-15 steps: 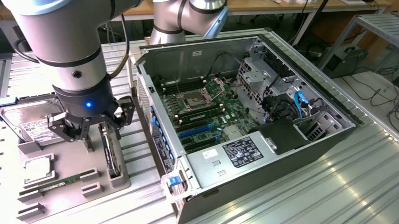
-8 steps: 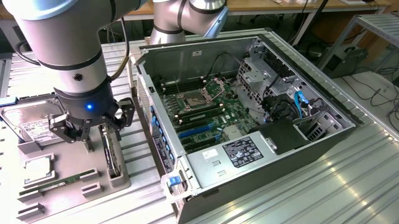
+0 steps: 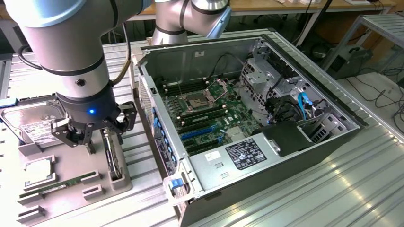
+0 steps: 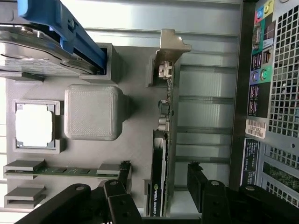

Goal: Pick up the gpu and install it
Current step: 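Pick up the gpu and move the gpu toward the slot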

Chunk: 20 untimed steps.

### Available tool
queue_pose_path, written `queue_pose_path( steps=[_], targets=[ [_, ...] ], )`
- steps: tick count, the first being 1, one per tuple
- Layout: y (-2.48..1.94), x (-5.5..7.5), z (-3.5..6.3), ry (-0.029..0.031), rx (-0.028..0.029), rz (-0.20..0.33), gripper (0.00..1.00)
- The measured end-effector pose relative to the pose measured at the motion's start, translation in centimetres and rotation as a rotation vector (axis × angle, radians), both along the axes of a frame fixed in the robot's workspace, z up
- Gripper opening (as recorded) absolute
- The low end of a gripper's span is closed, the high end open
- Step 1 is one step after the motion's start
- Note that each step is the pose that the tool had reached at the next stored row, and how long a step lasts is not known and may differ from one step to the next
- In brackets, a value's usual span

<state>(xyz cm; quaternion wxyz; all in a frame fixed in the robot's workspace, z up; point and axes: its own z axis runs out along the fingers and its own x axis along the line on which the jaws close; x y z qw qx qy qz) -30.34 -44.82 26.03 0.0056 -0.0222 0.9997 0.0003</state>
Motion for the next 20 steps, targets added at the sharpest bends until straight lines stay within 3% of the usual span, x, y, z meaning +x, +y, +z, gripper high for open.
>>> queue_pose_path(
  steps=[10,15,20],
  targets=[
    [0.01,0.0,-1.38,-0.0001,-0.0001,-0.005,0.60],
    [0.33,0.0,-2.05,-0.0001,-0.0006,-0.006,0.60],
    [0.34,0.0,-2.57,-0.0001,-0.0007,-0.007,0.60]
  ],
)
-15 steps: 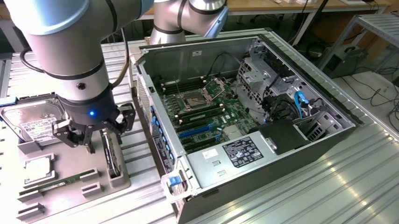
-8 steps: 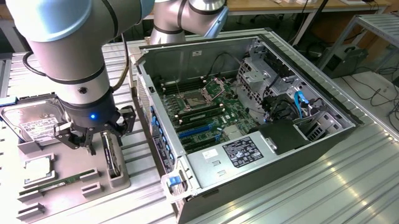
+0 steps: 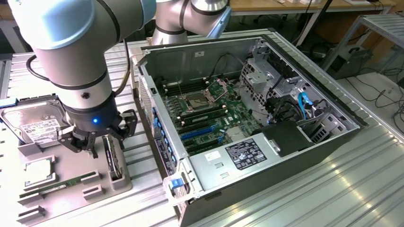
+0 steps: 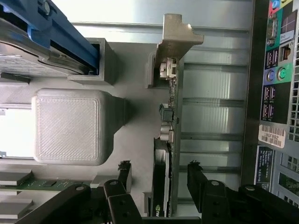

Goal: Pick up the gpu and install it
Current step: 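Pick up the gpu and move the gpu toward the slot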

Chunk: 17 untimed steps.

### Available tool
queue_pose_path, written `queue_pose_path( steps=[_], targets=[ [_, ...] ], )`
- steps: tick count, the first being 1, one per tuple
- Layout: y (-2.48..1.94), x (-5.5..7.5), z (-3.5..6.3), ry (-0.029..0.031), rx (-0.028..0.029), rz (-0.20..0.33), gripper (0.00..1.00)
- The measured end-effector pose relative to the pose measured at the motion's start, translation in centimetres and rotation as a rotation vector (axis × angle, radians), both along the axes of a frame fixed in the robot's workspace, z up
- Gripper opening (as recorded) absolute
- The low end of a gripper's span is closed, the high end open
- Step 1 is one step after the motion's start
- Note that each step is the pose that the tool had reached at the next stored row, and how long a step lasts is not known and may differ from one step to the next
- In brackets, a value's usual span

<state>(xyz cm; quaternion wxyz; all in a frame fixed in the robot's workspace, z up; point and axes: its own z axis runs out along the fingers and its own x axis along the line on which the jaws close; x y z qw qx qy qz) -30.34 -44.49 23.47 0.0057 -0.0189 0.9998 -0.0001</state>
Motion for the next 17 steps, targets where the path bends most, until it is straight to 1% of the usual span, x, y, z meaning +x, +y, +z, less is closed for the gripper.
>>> queue_pose_path(
  steps=[7,8,13,14,15,17],
  targets=[
    [0.00,0.00,-0.50,0.0000,0.0000,0.000,0.59],
    [0.00,0.00,-0.54,0.0001,-0.0001,0.000,0.51],
    [0.00,0.00,-0.66,-0.0001,0.0001,0.000,0.51],
    [0.00,0.00,-0.69,0.0000,0.0000,0.000,0.50],
    [0.01,0.00,-0.72,0.0000,0.0000,0.000,0.44],
    [0.01,0.00,-0.81,-0.0001,0.0001,0.000,0.44]
  ],
)
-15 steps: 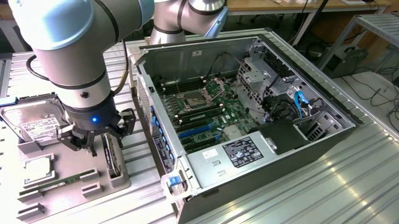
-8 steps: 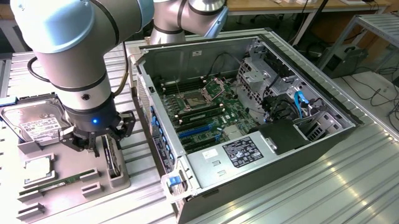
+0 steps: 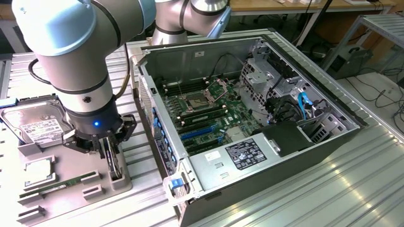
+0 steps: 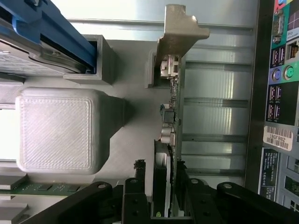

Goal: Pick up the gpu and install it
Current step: 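Pick up the gpu and move the gpu toward the slot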

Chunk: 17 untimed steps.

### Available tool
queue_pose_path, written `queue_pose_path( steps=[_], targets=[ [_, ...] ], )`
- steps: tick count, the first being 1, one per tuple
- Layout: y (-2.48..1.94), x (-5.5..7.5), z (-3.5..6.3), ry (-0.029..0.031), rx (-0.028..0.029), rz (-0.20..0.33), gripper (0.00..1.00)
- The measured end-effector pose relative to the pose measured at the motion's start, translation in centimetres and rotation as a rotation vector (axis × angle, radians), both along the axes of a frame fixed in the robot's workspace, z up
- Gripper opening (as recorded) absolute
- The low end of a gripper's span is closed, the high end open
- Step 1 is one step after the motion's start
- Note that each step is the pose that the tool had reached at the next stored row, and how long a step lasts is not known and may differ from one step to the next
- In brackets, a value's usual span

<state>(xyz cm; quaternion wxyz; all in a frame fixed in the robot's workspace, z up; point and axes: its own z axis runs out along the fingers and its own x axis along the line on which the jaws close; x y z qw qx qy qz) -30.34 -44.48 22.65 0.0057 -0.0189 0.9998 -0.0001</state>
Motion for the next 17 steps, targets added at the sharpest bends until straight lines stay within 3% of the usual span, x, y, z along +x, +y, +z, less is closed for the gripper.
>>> queue_pose_path(
  steps=[1,2,12,14,17],
  targets=[
    [0.00,0.00,-0.01,0.0003,-0.0002,0.000,0.44],
    [0.00,0.00,-0.02,0.0003,-0.0002,0.000,0.36],
    [-0.04,0.00,-0.05,0.0001,-0.0001,0.000,0.36],
    [-0.04,0.00,-0.05,0.0001,-0.0001,0.000,0.28],
    [-0.04,0.00,-0.05,0.0001,-0.0001,0.000,0.27]
  ],
)
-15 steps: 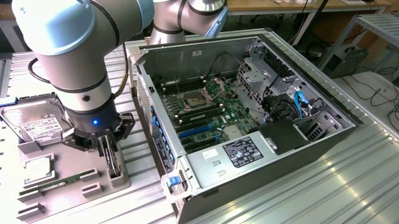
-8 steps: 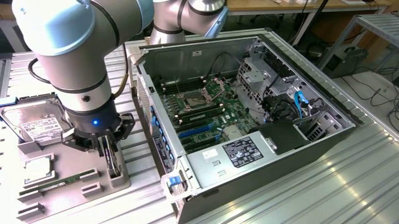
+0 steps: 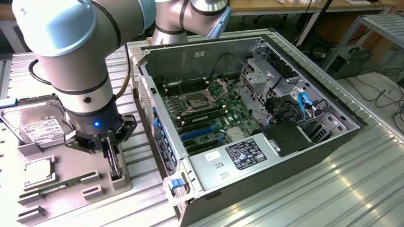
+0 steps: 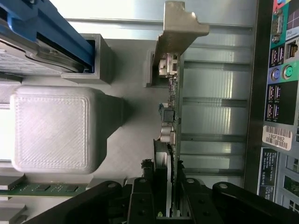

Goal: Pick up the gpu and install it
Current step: 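Pick up the gpu and move the gpu toward the slot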

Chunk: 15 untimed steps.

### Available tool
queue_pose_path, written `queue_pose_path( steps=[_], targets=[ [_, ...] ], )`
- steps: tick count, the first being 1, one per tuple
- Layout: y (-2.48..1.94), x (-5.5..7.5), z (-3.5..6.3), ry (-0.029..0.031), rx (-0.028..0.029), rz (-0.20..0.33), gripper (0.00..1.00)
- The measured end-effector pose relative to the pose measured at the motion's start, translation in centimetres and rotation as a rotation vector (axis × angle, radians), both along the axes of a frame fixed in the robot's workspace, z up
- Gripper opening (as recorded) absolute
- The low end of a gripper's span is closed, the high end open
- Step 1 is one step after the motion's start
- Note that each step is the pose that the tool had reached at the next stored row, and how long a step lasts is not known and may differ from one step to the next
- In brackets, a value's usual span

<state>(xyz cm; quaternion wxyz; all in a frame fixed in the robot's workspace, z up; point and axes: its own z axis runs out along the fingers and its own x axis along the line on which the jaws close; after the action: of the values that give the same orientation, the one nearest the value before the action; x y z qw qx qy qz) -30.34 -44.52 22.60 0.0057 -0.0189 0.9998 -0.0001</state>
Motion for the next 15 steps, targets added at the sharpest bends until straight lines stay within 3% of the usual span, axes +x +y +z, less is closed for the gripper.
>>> queue_pose_path(
  steps=[7,15],
  targets=[
    [0.00,0.0,0.15,0.0001,0.0000,0.000,0.27],
    [0.00,0.0,1.69,0.0001,0.0000,0.000,0.27]
  ],
)
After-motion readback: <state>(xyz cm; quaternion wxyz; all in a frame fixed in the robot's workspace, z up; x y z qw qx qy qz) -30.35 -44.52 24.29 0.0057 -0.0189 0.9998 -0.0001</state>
